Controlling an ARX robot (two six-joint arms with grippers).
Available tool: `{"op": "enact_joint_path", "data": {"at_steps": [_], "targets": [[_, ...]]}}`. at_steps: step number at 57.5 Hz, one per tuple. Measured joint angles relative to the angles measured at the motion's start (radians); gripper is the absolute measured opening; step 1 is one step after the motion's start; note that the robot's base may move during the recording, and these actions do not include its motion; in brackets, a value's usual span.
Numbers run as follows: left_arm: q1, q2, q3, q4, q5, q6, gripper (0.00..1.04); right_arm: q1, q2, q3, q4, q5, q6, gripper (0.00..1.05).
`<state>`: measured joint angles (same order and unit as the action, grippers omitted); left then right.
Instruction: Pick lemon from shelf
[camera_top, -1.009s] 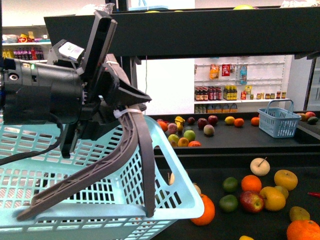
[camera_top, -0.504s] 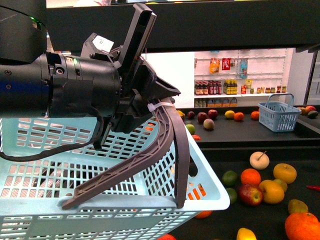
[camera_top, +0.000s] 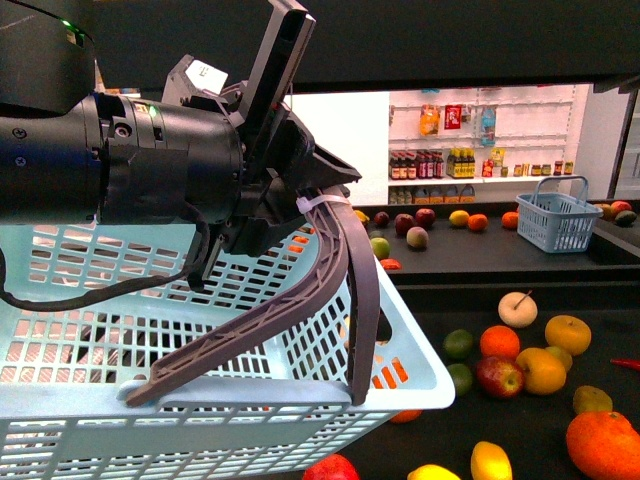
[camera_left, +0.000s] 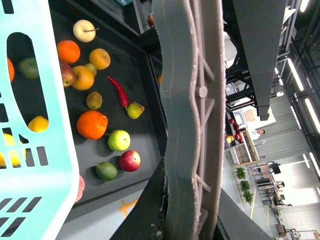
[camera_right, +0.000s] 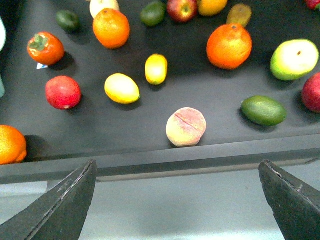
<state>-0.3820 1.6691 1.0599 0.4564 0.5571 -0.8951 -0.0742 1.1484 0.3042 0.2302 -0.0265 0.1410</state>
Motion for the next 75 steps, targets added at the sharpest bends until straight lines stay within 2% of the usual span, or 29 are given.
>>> {"op": "enact_joint_path", "data": {"at_steps": [7, 16, 27, 50, 75], "targets": [[-0.001, 0.000, 0.000, 0.000, 0.000, 0.002, 0.11, 0.032, 0.383, 0.162, 0.130, 0.022, 0.001, 0.97], [-0.001, 0.001, 0.001, 0.000, -0.001, 0.000, 0.11, 0.051, 0.755, 0.360, 0.158, -0.005, 0.002, 0.97], [-0.001, 0.001, 0.001, 0.000, 0.000, 0.001, 0.11, 0.041, 1.083, 0.672, 0.178, 0.025, 0.023, 0.97], [-0.001, 0.001, 0.001, 0.000, 0.000, 0.001, 0.11, 0.063, 1.458, 1.128, 0.119, 0.034, 0.073, 0.97], [-0.001, 0.001, 0.001, 0.000, 0.000, 0.001, 0.11, 0.084, 1.655, 1.411, 0.019, 0.067, 0.049, 0.97]]}}
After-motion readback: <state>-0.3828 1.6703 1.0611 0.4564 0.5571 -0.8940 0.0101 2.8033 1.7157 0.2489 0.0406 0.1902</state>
